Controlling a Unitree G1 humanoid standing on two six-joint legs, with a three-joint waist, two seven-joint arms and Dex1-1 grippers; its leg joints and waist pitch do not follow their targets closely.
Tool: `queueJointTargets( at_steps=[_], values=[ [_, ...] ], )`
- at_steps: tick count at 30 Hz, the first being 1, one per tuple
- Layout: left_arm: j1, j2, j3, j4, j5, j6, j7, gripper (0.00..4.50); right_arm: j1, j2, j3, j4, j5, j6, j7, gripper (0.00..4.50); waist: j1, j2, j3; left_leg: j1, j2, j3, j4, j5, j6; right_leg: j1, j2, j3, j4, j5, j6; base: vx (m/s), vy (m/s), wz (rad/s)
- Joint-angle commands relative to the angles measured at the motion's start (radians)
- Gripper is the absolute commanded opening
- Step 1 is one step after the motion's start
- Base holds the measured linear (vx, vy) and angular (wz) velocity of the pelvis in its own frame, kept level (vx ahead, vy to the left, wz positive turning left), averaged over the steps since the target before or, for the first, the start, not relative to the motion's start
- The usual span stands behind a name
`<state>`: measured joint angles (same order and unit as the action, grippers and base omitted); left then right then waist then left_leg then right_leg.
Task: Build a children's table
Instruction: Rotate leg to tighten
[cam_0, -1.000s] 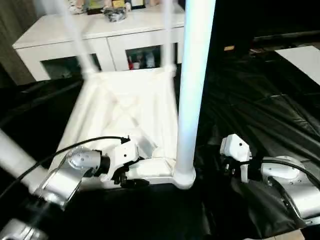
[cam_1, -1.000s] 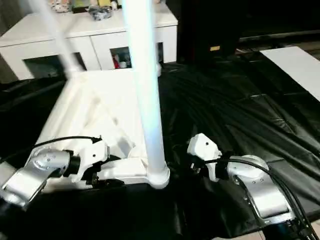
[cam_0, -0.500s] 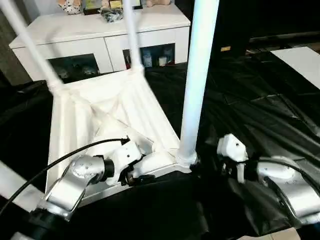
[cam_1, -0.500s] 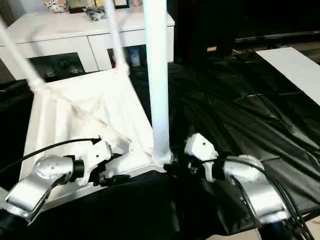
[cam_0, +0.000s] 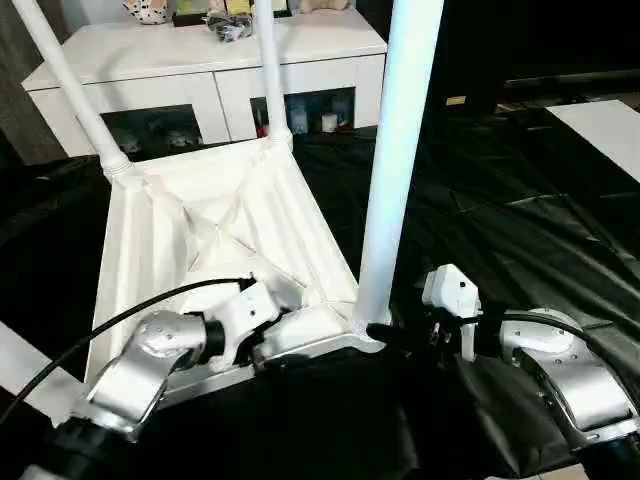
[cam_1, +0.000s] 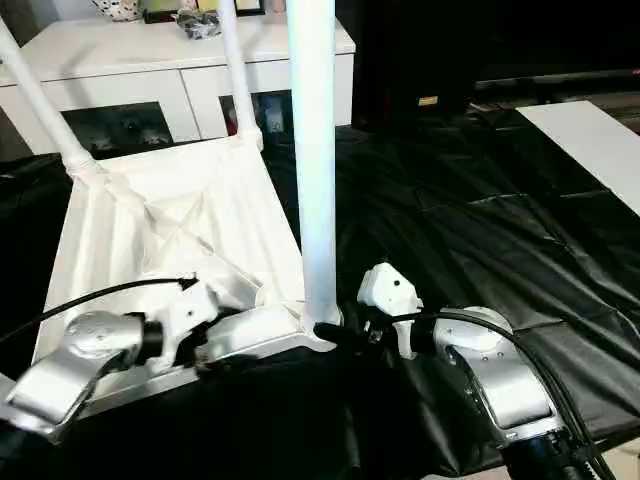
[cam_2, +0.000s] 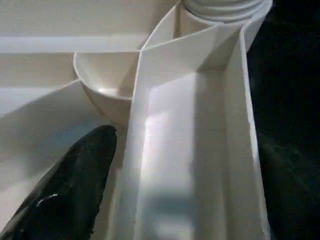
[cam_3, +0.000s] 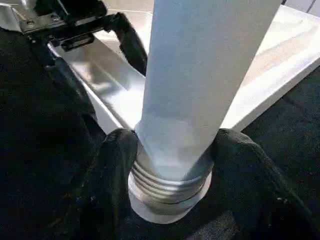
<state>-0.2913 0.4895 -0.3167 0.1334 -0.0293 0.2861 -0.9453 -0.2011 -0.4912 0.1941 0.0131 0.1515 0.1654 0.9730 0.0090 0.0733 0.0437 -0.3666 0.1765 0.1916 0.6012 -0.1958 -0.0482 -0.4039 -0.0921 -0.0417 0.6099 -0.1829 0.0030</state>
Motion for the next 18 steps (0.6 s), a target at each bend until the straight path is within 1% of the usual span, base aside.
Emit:
queueJointTargets(
  at_steps=[1, 3, 4, 6, 9, 13, 15, 16, 18],
  values=[
    [-0.023, 0.009, -0.002, 0.022, 0.031, 0.025, 0.024, 4.42, -0.013, 0.003, 0.010, -0.001, -0.002, -0.008, 0.002, 2.68, 0.007, -0.009, -0.053, 0.005, 0.040, -0.025, -0.079, -0.300, 0.046, 0.042, -0.041, 0.030, -0.086, -0.302, -0.200, 0.000, 0.000, 0.00],
    [-0.032, 0.010, -0.008, 0.035, 0.049, 0.025, 0.034, 4.42, -0.009, 0.003, 0.010, -0.001, -0.003, -0.009, 0.000, 2.68, 0.006, -0.008, -0.054, 0.005, 0.040, -0.026, -0.079, -0.303, 0.044, 0.042, -0.041, 0.030, -0.087, -0.311, -0.196, 0.000, 0.000, 0.00],
    [-0.035, 0.010, -0.009, 0.038, 0.053, 0.035, 0.036, 4.42, -0.007, 0.003, 0.010, -0.002, -0.004, -0.010, -0.001, 2.68, 0.006, -0.004, -0.054, 0.006, 0.040, -0.026, -0.079, -0.303, 0.043, 0.042, -0.041, 0.030, -0.087, -0.308, -0.197, 0.000, 0.000, 0.00],
    [-0.041, 0.012, -0.026, 0.042, 0.070, 0.056, 0.038, 4.42, -0.003, 0.004, 0.011, -0.003, -0.005, -0.013, -0.006, 2.68, 0.005, -0.006, -0.053, 0.005, 0.040, -0.026, -0.080, -0.311, 0.041, 0.042, -0.040, 0.029, -0.088, -0.308, -0.198, 0.000, 0.000, 0.00],
    [-0.041, 0.001, -0.032, 0.049, 0.068, 0.053, 0.044, 4.42, -0.001, 0.005, 0.012, -0.004, -0.005, -0.013, -0.008, 2.68, 0.003, -0.006, -0.053, 0.005, 0.039, -0.027, -0.080, -0.325, 0.038, 0.042, -0.041, 0.029, -0.089, -0.326, -0.196, 0.000, 0.000, 0.00],
    [-0.048, -0.042, -0.013, 0.086, 0.059, -0.003, 0.086, 4.42, -0.005, 0.007, 0.013, 0.000, -0.005, -0.015, -0.011, 2.68, 0.005, -0.008, -0.052, 0.007, 0.040, -0.026, -0.080, -0.329, 0.040, 0.039, -0.041, 0.029, -0.093, -0.334, -0.195, 0.000, 0.000, 0.00],
    [-0.050, -0.058, 0.003, 0.100, 0.040, -0.023, 0.091, 4.42, -0.009, 0.009, 0.014, 0.004, -0.005, -0.016, -0.012, 2.68, 0.006, -0.008, -0.052, 0.006, 0.038, -0.027, -0.079, -0.334, 0.041, 0.039, -0.041, 0.029, -0.094, -0.355, -0.188, 0.000, 0.000, 0.00],
    [-0.052, -0.069, 0.015, 0.110, 0.032, -0.036, 0.100, 4.26, -0.011, 0.011, 0.014, 0.009, -0.006, -0.017, -0.013, 2.68, 0.006, -0.007, -0.052, 0.006, 0.039, -0.027, -0.079, -0.336, 0.041, 0.038, -0.042, 0.029, -0.096, -0.365, -0.185, 0.000, 0.000, 0.00],
    [-0.051, -0.075, 0.021, 0.128, 0.024, -0.048, 0.104, 4.26, -0.009, 0.012, 0.014, 0.011, -0.006, -0.019, -0.014, 2.68, 0.007, -0.008, -0.052, 0.005, 0.039, -0.027, -0.080, -0.342, 0.040, 0.038, -0.041, 0.029, -0.096, -0.369, -0.181, 0.000, 0.000, 0.00]
  ],
)
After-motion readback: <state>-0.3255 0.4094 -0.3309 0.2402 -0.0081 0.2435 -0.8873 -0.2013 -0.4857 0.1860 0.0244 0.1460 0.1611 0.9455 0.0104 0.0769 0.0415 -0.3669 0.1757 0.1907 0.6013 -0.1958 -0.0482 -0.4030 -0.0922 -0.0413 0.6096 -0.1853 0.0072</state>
